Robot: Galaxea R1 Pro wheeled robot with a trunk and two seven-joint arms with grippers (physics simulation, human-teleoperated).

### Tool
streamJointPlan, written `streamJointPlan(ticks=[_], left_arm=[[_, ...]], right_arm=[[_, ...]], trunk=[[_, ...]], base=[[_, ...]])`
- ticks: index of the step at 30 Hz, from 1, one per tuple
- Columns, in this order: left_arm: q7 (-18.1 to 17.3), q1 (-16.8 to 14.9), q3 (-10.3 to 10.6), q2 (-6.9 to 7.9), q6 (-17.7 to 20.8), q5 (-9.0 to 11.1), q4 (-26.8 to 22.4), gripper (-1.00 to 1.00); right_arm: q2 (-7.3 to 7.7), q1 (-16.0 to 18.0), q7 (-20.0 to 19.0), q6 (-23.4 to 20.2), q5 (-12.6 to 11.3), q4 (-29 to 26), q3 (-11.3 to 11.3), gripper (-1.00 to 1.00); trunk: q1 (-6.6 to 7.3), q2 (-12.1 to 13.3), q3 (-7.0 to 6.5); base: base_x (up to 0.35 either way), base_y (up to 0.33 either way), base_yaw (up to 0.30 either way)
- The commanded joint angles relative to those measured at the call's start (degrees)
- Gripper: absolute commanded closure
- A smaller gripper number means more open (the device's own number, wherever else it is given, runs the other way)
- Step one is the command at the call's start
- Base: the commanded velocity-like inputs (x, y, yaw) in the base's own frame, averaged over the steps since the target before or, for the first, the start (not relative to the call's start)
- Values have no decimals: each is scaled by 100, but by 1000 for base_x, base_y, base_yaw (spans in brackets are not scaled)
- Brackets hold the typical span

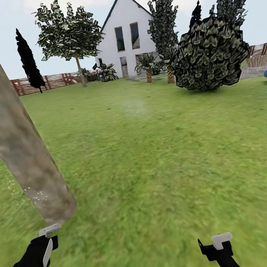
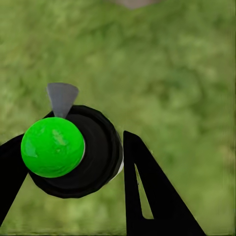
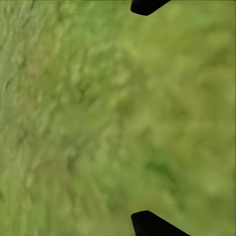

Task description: In the garden, pick up the pesticide atomizer on the floor and spray pesticide onto both trees until each tree trunk is fully covered.

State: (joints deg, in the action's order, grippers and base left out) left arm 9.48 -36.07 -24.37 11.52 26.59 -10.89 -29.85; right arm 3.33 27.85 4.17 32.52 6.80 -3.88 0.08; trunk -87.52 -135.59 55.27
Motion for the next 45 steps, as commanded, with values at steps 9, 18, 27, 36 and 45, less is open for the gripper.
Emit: streamJointPlan(ticks=[9, 18, 27, 36, 45], left_arm=[[-57, -130, 28, -21, 75, -62, -201, 100], [-94, -1292, 610, -156, 1059, -81, -462, 100], [-751, -1554, 678, 341, 1625, -115, -792, 100], [-720, -1509, 698, 339, 1622, -139, -805, 100], [-697, -1497, 696, 402, 1613, -159, -800, 100]], right_arm=[[1, 2, 48, 9, 58, 5, -2, -100], [9, 2, 48, 9, 61, 10, -7, -100], [29, 2, 48, 9, 58, 11, -8, -100], [23, 2, 57, 9, 58, 4, -8, -100], [18, 2, 49, 9, 58, 5, -8, -100]], trunk=[[2, -3, 5], [2, -3, 5], [2, -3, 5], [2, -3, 5], [2, -3, 5]], base=[[-103, -82, 276], [-1, 0, 70], [0, 0, 0], [123, -204, 4], [176, -225, 245]])
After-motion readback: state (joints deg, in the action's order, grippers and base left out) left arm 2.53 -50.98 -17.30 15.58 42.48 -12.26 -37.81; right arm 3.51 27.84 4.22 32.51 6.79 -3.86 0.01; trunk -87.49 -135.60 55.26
